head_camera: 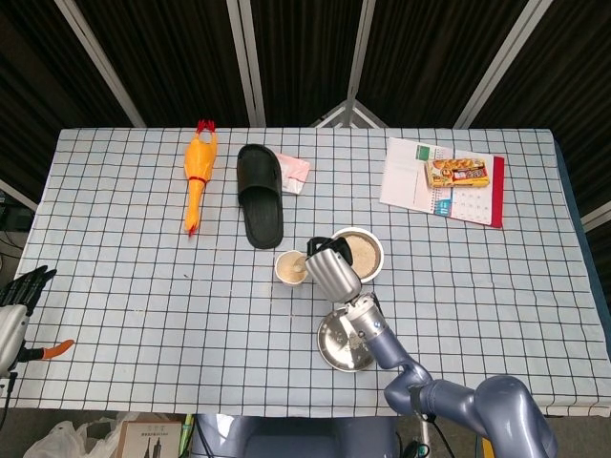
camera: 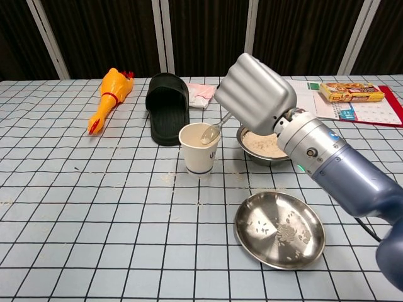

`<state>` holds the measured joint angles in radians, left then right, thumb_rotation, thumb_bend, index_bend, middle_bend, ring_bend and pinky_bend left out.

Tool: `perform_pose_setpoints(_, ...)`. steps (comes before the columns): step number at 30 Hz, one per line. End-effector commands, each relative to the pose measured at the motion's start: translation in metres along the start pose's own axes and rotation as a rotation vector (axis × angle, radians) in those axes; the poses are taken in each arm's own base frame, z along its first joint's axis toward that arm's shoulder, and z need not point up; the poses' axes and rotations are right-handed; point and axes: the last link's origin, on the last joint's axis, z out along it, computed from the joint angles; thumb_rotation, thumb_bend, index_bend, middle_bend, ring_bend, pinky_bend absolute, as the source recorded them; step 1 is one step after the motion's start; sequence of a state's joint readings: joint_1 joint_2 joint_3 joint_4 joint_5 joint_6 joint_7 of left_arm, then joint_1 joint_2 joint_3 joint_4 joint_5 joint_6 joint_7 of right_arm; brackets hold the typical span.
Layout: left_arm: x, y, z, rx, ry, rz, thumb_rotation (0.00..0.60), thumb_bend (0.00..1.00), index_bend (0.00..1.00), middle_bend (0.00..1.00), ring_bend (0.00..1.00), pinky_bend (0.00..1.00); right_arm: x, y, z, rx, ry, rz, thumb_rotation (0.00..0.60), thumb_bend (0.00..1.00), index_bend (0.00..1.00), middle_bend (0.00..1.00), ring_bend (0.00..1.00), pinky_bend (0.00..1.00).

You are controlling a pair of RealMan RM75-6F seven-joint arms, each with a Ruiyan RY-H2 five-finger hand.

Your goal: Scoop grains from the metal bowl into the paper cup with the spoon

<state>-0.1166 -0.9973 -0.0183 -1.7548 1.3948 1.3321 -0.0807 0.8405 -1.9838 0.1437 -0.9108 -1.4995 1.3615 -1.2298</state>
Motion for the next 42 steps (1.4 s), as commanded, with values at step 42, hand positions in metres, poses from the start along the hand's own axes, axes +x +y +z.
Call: perform_pose_setpoints(42, -0.001, 0.000, -0.001, 0.007, -0.008, 0.003, 0.600, 0.00, 0.00, 0.00, 0.00, 0.00, 0.006, 0.059, -0.006, -0.088, 0.018, 0.051, 0.600, 0.60, 0.64, 0.86, 1.00, 1.00)
